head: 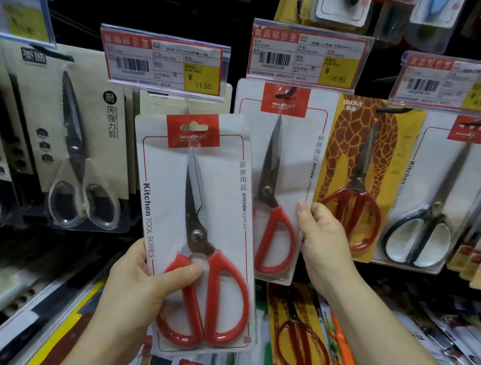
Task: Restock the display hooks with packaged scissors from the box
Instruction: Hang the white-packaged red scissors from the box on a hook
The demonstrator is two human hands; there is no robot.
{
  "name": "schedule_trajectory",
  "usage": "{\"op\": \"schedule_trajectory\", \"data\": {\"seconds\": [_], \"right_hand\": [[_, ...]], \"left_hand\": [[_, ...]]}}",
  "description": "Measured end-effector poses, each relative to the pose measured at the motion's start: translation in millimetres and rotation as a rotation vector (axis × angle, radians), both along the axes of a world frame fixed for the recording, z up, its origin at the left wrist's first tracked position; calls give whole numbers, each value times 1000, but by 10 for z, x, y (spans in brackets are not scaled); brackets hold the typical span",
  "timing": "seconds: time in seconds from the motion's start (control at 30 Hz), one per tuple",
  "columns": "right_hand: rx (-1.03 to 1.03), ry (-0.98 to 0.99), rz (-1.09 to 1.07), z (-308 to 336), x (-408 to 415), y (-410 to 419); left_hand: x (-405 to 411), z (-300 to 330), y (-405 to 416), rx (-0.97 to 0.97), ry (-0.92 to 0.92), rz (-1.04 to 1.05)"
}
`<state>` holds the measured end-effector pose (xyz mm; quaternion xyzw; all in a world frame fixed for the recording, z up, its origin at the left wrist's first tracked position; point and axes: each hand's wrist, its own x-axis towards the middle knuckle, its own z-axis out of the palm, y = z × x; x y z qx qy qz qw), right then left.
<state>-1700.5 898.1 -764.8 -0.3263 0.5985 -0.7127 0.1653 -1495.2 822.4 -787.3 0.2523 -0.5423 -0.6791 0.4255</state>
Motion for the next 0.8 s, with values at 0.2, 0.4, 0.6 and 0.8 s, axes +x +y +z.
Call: {"op": "schedule_trajectory", "data": {"seconds": [0.2, 0.4, 0.6, 0.8], "right_hand": [[39, 197, -183, 21, 81, -75], [177, 268, -392, -29, 212, 37], [-9, 180, 92, -53, 567, 345], [-155, 201, -1, 2, 412, 369]], "left_hand": [[5, 18, 33, -5, 21, 20], [-17, 2, 62, -11, 9, -16], [-260, -47, 226, -65, -12, -63], [-430, 98, 360, -223, 24, 12]]}}
